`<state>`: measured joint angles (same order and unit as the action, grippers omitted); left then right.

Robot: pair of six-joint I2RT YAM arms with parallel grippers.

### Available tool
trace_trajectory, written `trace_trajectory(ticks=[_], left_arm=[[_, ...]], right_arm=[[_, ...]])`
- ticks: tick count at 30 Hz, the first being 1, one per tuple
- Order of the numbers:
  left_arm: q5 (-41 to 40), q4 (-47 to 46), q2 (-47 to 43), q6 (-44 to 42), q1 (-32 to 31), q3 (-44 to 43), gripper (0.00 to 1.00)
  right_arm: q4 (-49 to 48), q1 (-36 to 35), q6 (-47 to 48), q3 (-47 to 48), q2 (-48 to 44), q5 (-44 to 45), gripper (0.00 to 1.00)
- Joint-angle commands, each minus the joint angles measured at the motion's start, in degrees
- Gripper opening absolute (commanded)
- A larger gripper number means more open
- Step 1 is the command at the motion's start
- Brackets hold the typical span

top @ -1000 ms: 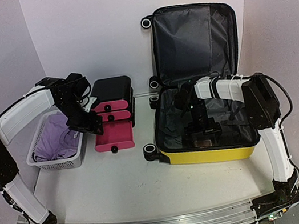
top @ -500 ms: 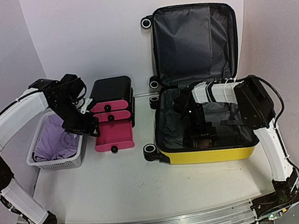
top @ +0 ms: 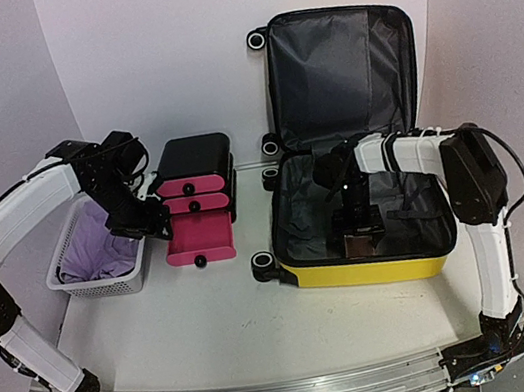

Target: Open, take out, and arrange the luggage

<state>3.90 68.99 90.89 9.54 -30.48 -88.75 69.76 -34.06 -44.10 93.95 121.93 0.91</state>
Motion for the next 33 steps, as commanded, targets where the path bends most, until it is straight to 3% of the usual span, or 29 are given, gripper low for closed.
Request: trace_trajectory(ticks=[1, 7, 9, 14, 18, 22, 26, 30, 33], left_arm=[[-2.58, -1.33, -4.00, 3.94, -0.53, -0.10, 0.75], [-7.54, -7.27, -9.13, 8.50, -0.89, 4.39, 0.75], [-8.84, -16.12, -12.56, 9.31, -0.90, 9.81, 0.77], [-5.76, -38.36, -25.83, 12.06, -1.06, 28.03, 0.79], [-2.43, -48.58, -34.78, 11.82, -0.90, 37.08, 0.82], [3.57, -47.76, -36.75, 8.54, -0.90, 35.56, 0.83], [6.63, -45.79, -39.60, 10.79, -0.90, 35.95, 0.83], [9.92, -45.97, -41.84, 13.71, -0.90, 37.80, 0.83], [10.39, -45.72, -44.13, 15.29, -0.90, 39.03, 0.83]], right_arm=[[-2.46, -0.32, 4.77, 0.68, -9.36, 1.47, 0.61], [-6.14, -0.30, 11.47, 1.93, -14.95, 3.00, 0.61], [-14.06, -0.30, 14.55, -0.68, -16.99, 0.69, 0.62], [-44.22, -1.55, 20.02, -12.79, -23.54, -11.88, 0.61], [-46.91, -6.37, 24.56, -4.62, -18.22, -14.96, 0.61], [-46.97, -11.82, 27.77, 3.90, -10.71, -15.06, 0.61], [-47.87, -15.38, 28.17, 11.48, -3.54, -9.30, 0.61], [-52.21, -18.78, 24.86, 14.27, 0.72, 6.88, 0.62], [-57.84, -20.31, 21.87, 14.76, 3.61, 13.43, 0.62]])
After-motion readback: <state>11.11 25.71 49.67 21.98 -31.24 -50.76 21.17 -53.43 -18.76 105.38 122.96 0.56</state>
